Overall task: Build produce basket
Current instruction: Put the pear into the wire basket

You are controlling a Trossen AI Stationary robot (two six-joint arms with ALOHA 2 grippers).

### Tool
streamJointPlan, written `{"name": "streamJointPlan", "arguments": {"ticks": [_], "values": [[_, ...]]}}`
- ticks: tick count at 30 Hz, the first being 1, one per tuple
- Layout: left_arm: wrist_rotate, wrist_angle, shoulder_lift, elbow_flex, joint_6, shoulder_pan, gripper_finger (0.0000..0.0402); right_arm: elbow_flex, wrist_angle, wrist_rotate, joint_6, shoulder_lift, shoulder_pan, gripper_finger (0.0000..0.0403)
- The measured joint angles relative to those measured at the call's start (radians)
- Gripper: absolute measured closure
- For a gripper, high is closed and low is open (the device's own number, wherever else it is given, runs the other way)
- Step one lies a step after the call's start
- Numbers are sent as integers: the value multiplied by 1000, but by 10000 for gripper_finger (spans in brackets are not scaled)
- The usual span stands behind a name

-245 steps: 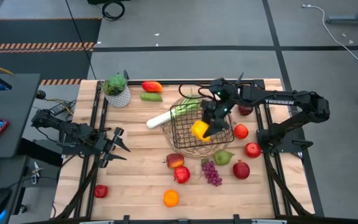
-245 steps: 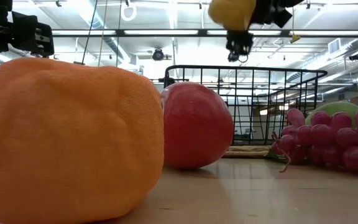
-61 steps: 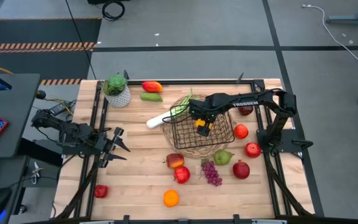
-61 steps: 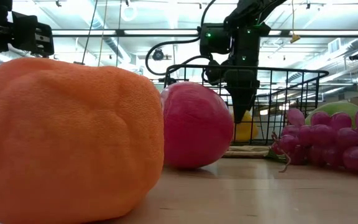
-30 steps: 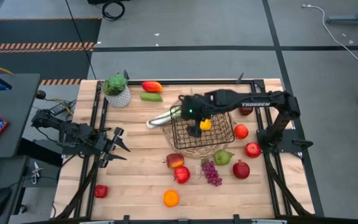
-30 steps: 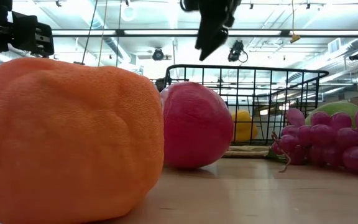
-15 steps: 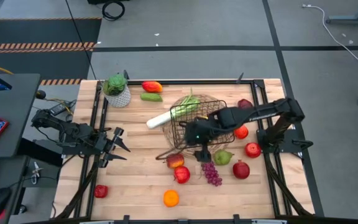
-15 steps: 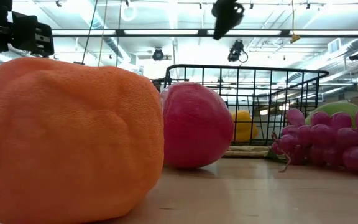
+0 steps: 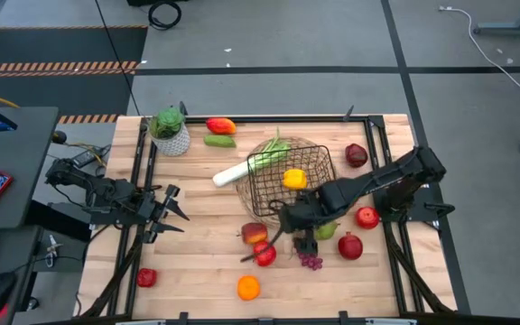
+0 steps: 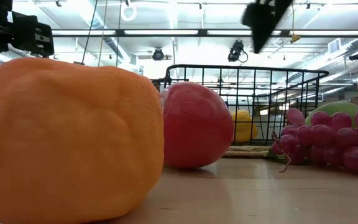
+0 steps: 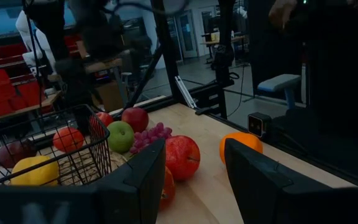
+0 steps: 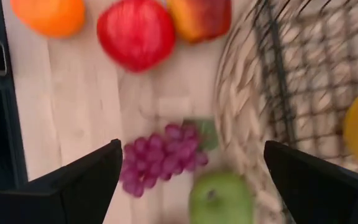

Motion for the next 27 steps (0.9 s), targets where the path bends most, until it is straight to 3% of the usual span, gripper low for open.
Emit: {"name": "streamJointPlan", "arguments": {"ticks": [5, 13, 17, 27], "values": [[0, 0, 0, 0, 0, 0, 230, -40, -32, -88, 120, 0, 44, 7], [0, 0, 0, 0, 0, 0, 230, -153, 5, -23, 320, 0, 154, 7], [0, 0, 0, 0, 0, 0, 230, -207, 10, -59, 361, 0, 181, 7], [0, 0, 0, 0, 0, 0, 230, -221, -271, -79, 483, 1, 193, 7]]}}
